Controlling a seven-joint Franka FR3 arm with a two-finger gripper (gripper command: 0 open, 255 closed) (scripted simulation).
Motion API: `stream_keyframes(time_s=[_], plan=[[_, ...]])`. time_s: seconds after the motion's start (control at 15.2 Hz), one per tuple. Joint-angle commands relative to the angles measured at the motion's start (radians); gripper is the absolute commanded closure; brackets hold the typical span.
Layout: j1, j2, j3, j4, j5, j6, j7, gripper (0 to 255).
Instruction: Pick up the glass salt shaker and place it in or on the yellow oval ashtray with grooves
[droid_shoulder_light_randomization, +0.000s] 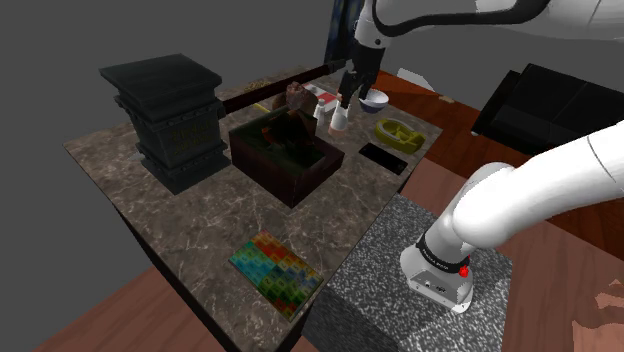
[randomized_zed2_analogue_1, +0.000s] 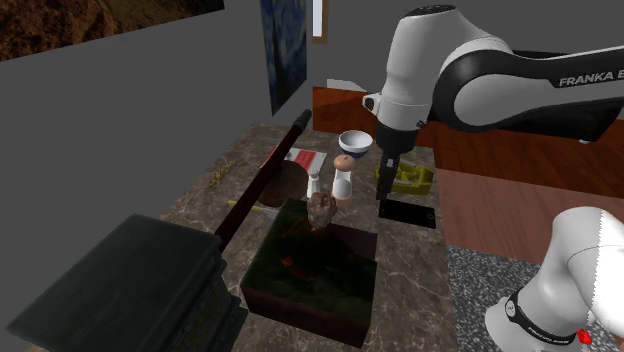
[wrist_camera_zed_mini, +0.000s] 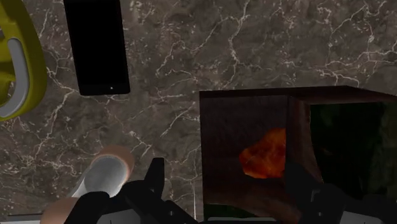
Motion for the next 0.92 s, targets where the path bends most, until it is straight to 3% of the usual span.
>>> stream_keyframes(time_s=[0.0, 0.86], plan=[[-0.007, 0.078, -0.021, 0.045, -0.002, 0.031, -0.024, 0], [-0.064, 0.564, -0.119, 0.419, 0.068, 0.126, -0.185, 0]])
